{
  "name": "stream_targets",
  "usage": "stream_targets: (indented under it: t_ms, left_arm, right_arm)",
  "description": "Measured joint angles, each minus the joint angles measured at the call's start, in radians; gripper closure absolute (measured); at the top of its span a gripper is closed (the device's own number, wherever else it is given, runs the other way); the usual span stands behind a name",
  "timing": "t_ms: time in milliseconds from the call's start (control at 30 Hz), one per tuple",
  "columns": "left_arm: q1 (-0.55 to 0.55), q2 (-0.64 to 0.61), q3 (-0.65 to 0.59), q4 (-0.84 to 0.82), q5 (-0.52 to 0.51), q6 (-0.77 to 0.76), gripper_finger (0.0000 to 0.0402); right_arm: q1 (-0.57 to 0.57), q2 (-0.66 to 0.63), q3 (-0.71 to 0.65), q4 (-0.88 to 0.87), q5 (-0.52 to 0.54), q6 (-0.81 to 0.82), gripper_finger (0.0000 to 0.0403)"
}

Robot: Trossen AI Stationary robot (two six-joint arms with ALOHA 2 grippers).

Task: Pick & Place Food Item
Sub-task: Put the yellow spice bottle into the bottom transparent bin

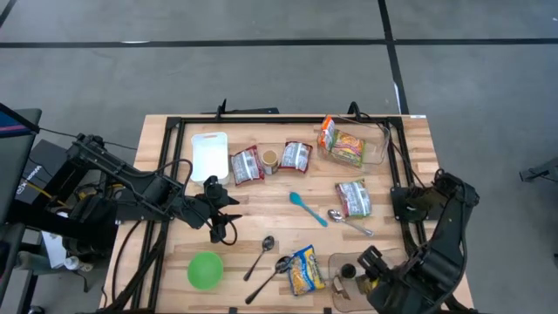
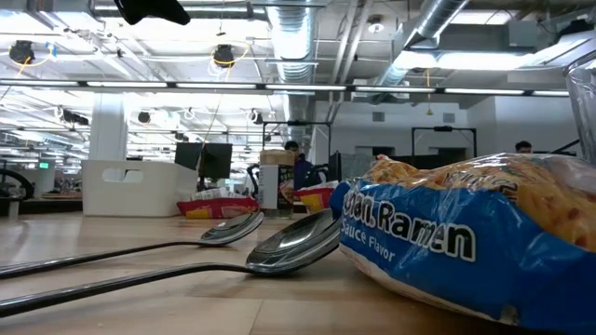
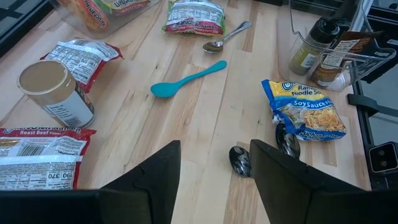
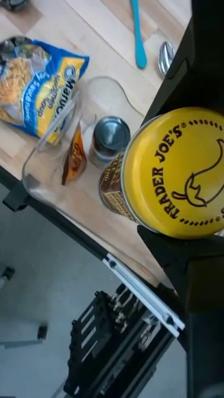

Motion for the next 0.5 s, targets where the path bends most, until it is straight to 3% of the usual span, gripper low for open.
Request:
stream_targets:
  t_ms: [500]
  left_arm:
    - [0.0, 0.0, 0.0, 0.0, 0.0, 0.0, 0.0215]
  right_arm:
    - [0.089, 0.0, -0.034, 0.001, -0.001, 0.18, 0.0183]
